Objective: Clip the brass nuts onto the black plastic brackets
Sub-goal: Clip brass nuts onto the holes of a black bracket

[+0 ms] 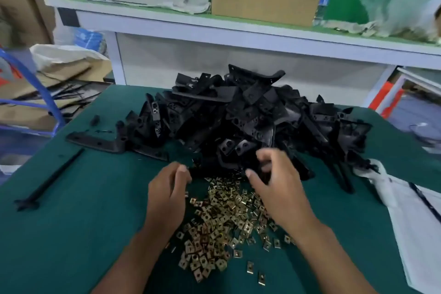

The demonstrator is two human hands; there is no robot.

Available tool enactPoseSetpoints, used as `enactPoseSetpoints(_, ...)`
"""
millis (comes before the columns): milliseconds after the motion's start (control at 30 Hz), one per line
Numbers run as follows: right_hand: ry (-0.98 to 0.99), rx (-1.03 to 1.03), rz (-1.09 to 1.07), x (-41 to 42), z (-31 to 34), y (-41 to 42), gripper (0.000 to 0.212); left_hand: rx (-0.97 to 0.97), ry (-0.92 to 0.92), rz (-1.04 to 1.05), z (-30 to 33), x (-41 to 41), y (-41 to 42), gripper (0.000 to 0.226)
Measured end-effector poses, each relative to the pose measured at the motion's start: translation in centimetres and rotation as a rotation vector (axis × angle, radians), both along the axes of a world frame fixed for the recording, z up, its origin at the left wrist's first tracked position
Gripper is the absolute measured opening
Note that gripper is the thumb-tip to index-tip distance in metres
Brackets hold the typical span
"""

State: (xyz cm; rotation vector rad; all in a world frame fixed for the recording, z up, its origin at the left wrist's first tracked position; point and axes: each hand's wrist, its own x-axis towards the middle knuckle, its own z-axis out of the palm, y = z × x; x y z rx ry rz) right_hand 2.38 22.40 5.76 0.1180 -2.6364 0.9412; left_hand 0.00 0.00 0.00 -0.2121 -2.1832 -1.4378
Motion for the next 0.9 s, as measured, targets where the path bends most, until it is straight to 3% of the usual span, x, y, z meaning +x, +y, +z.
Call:
enactPoseSetpoints(67,0.170,0.126,-0.125,-3.2,0.7,-0.7,0.053,0.121,-0.011,0.030,-0.1,0.1,0.0,0.043)
enactPoseSetpoints(133,0.221,0.274,-0.193,-5.9,1.7,-1.5,0.059,0.172,-0.041,0.044,0.0,0.1,0.1,0.043)
enactPoseSetpoints(200,0.212,0.430,-0.232,-7.6,2.2,-1.7,0.046,0.175,-0.050,0.043,0.2,0.1,0.2,0.043)
enactPoseSetpoints(267,0.270,0.449,-0.255,-8.2,2.6,-1.3,0.034,0.174,-0.053,0.047,0.1,0.0,0.1,0.043)
enactPoseSetpoints(400,0.466,0.152,-0.194,-7.0,3.9,-1.5,0.028,0.195,-0.056,0.054,-0.1,0.0,0.0,0.039)
enactPoseSetpoints(500,0.531,-0.264,-0.181,-4.2,4.5,-1.8,0.024,0.189,0.001,0.086,0.1,0.2,0.2,0.027)
enactPoseSetpoints(567,0.462,-0.470,-0.114,-2.1,4.2,-2.4,0.025,0.117,0.157,0.137,0.6,0.7,0.5,0.015)
enactPoseSetpoints(733,0.138,-0.579,0.007,1.0,2.6,-4.9,0.019,-0.243,0.694,0.159,1.9,1.8,1.7,0.060)
enactPoseSetpoints(800,0.005,-0.621,0.114,1.3,2.2,-5.5,0.014,-0.388,0.735,0.137,2.0,1.8,2.1,0.065)
enactPoseSetpoints(900,-0.155,-0.677,0.409,1.9,1.8,-5.6,0.017,-0.360,0.731,0.057,2.0,1.8,2.0,0.061)
